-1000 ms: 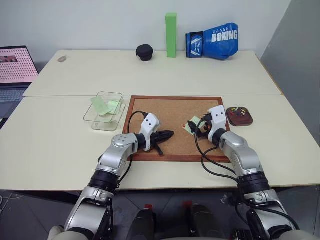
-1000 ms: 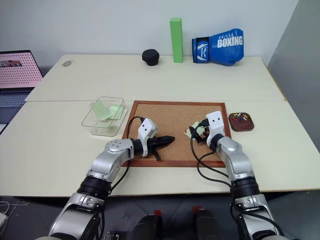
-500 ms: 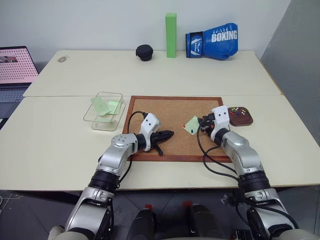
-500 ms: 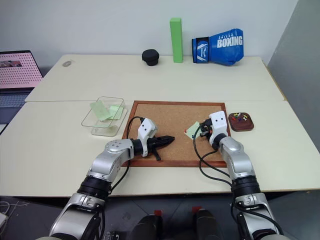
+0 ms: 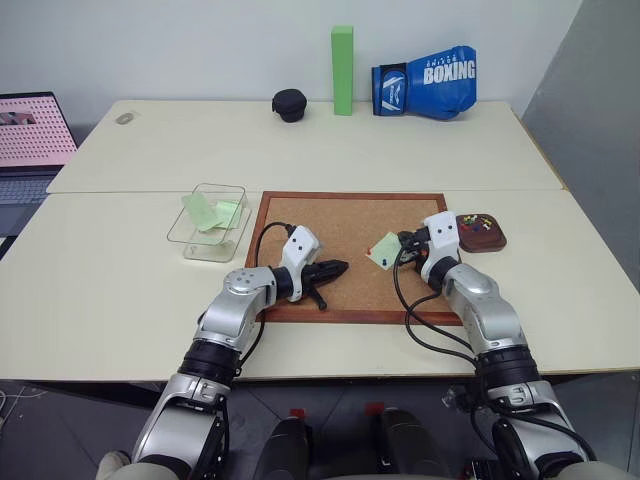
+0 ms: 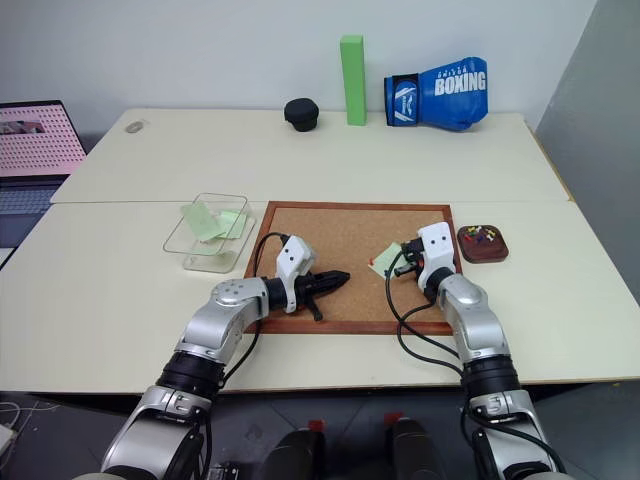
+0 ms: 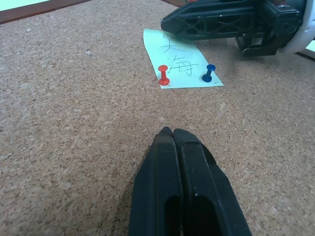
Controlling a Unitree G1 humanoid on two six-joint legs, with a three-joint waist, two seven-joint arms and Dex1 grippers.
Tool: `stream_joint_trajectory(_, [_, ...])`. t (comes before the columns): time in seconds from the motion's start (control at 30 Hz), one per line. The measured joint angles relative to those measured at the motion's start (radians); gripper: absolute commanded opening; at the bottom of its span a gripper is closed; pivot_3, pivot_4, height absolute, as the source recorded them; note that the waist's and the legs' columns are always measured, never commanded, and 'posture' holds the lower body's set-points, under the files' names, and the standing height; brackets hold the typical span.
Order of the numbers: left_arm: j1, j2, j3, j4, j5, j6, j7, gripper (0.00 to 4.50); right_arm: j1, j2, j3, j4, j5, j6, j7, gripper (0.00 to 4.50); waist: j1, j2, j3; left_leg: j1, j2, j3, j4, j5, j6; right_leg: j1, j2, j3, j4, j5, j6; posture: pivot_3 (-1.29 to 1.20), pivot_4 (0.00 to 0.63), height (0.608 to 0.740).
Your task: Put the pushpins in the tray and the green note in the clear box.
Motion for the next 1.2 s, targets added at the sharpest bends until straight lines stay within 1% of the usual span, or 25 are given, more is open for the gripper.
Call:
stream_joint_trajectory(0.17, [0.000, -0.006, 0.001, -0.002, 0.000, 0.011, 0.003, 0.00, 0.012, 0.000, 0.007, -0.106, 0.009, 0.009, 0.013, 0.01, 0.000, 0.000, 0.000, 0.001, 0.000, 0.000, 0.000, 0.000, 0.000, 0.001, 0.000, 0.000, 0.000, 0.000, 0.000, 0.00, 0.150, 0.740])
stream_joint_trajectory(0.5, [0.000, -0.006, 0.003, -0.004, 0.000, 0.018, 0.001, 0.00, 0.029, -0.004, 0.004, -0.157, 0.006, 0.015, -0.003, 0.01, 0.000, 0.000, 0.000, 0.001, 0.000, 0.000, 0.000, 0.000, 0.000, 0.001, 0.000, 0.000, 0.000, 0.000, 0.000, 0.00, 0.150, 0.740])
stream_joint_trajectory(0.7, [0.000, -0.006, 0.003, -0.005, 0.000, 0.019, 0.000, 0.00, 0.019, 0.009, -0.079, -0.186, 0.053, 0.023, -0.047, 0.01, 0.001, 0.000, 0.000, 0.001, 0.000, 0.000, 0.000, 0.000, 0.000, 0.001, 0.000, 0.000, 0.000, 0.000, 0.000, 0.00, 0.150, 0.740])
stream_joint_trajectory(0.77, [-0.001, -0.006, 0.002, -0.005, 0.000, 0.020, 0.000, 0.00, -0.002, 0.005, -0.106, -0.170, 0.039, 0.023, -0.101, 0.01, 0.001, 0.000, 0.000, 0.001, 0.000, 0.000, 0.000, 0.000, 0.000, 0.001, 0.000, 0.000, 0.000, 0.000, 0.000, 0.00, 0.150, 0.740])
stream_joint_trajectory(0.9, [-0.003, -0.007, -0.005, -0.006, 0.000, 0.019, -0.002, 0.00, -0.069, -0.075, -0.185, -0.028, -0.045, 0.019, -0.270, 0.01, 0.002, 0.000, 0.000, 0.000, 0.000, 0.000, -0.001, 0.000, 0.000, 0.001, 0.000, 0.000, -0.001, 0.000, 0.000, 0.00, 0.150, 0.740])
stream_joint_trajectory(0.97, [-0.003, -0.006, -0.005, -0.006, 0.000, 0.020, -0.004, 0.00, -0.075, -0.092, -0.216, 0.019, -0.051, 0.023, -0.308, 0.01, 0.001, 0.000, 0.000, 0.000, 0.000, 0.000, -0.001, 0.000, 0.000, 0.001, 0.000, 0.000, -0.001, 0.000, -0.001, 0.00, 0.150, 0.740])
stream_joint_trajectory(1.03, [-0.002, -0.003, -0.005, -0.006, 0.001, 0.021, -0.009, 0.00, -0.091, -0.105, -0.235, 0.081, -0.048, 0.025, -0.328, 0.01, 0.001, 0.001, 0.000, 0.001, 0.000, 0.001, -0.001, 0.000, 0.000, 0.001, 0.000, 0.000, -0.001, 0.000, 0.000, 0.00, 0.150, 0.740])
stream_joint_trajectory(1.2, [0.002, -0.002, -0.005, -0.010, 0.001, 0.021, -0.005, 0.00, -0.108, -0.104, -0.253, 0.130, -0.026, 0.035, -0.320, 0.01, -0.001, 0.001, -0.001, 0.001, 0.000, 0.001, -0.001, 0.000, 0.000, 0.001, 0.000, 0.001, -0.001, 0.000, 0.000, 0.00, 0.150, 0.740])
